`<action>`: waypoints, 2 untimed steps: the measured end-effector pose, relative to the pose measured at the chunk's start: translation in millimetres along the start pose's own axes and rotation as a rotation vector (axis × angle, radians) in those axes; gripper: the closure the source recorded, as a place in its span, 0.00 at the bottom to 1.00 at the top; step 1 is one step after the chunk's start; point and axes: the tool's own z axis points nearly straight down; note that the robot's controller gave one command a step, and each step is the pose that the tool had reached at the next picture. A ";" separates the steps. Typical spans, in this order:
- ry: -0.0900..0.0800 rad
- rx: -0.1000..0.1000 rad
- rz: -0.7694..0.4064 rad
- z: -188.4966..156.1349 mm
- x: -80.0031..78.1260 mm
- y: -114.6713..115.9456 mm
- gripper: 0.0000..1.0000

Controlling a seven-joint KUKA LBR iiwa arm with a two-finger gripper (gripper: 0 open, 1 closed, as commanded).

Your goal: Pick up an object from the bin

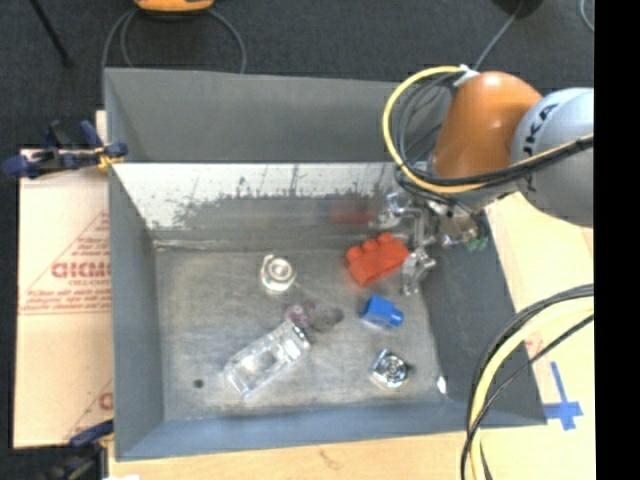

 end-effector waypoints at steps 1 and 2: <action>-0.003 0.001 -0.095 39.4 -0.5 -12.2 0.00; -0.002 0.001 -0.093 36.2 -2.8 -14.3 0.00</action>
Offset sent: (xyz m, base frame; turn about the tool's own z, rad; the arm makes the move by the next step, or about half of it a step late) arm 0.0010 -0.0099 -0.0437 -0.0972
